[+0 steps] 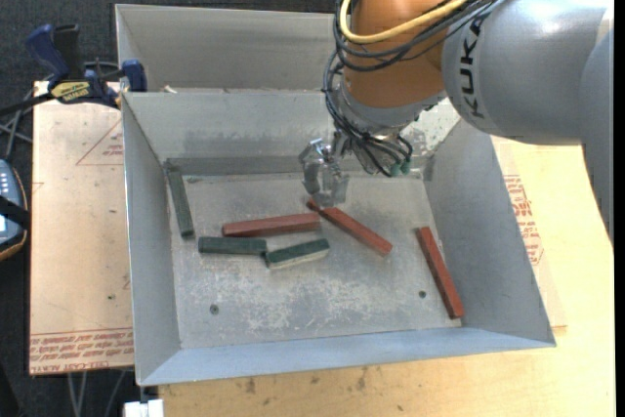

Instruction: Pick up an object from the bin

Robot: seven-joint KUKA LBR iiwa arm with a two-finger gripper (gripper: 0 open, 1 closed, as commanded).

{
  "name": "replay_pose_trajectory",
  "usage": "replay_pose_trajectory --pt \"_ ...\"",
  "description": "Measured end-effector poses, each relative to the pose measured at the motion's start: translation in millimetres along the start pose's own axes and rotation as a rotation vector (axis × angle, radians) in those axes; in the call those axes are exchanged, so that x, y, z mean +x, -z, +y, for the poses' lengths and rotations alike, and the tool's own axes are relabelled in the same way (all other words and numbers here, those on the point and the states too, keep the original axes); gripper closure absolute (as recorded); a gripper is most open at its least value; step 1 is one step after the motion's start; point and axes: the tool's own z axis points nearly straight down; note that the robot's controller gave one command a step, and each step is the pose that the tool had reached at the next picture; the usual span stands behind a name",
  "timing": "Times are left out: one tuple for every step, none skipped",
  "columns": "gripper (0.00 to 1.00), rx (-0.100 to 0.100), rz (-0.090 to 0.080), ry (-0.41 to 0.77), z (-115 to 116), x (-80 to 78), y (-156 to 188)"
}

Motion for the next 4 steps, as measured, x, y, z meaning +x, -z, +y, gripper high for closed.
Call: replay_pose_trajectory --pt "0.00 -0.001 0.000 0.094 13 46.3 -3" --pt "0.00 -0.001 0.001 0.139 14 56.4 -4" --pt "0.00 0.002 -0.008 0.141 10 33.6 -54" --pt "0.00 -0.002 0.000 0.008 3 35.0 -102"
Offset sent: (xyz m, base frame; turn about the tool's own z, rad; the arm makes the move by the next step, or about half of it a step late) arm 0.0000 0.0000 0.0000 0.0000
